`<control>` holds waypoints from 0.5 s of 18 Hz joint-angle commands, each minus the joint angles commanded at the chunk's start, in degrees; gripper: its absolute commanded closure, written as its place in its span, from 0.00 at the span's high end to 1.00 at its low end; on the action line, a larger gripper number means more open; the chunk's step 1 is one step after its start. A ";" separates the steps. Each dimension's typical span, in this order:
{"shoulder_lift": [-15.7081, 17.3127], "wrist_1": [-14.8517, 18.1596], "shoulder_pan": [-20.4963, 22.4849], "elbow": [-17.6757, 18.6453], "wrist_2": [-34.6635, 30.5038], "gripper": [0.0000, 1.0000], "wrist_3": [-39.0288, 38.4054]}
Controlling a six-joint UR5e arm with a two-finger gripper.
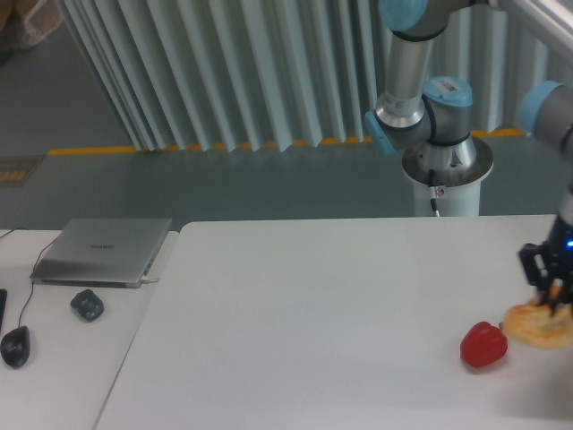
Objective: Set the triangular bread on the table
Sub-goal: 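Carry the triangular bread slice past the red pepper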
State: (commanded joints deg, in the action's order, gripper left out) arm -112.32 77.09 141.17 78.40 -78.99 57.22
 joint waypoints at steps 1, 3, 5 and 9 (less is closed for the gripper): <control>-0.62 -2.01 -2.20 0.09 -3.42 0.00 -0.44; -1.76 -3.96 -5.54 0.78 -6.95 0.00 -2.80; -1.59 -3.88 -8.18 2.19 -7.67 0.00 -3.16; -0.97 -4.05 -11.88 3.16 -5.04 0.00 -7.64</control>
State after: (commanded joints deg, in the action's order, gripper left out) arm -113.29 73.04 129.30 81.56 -84.03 49.58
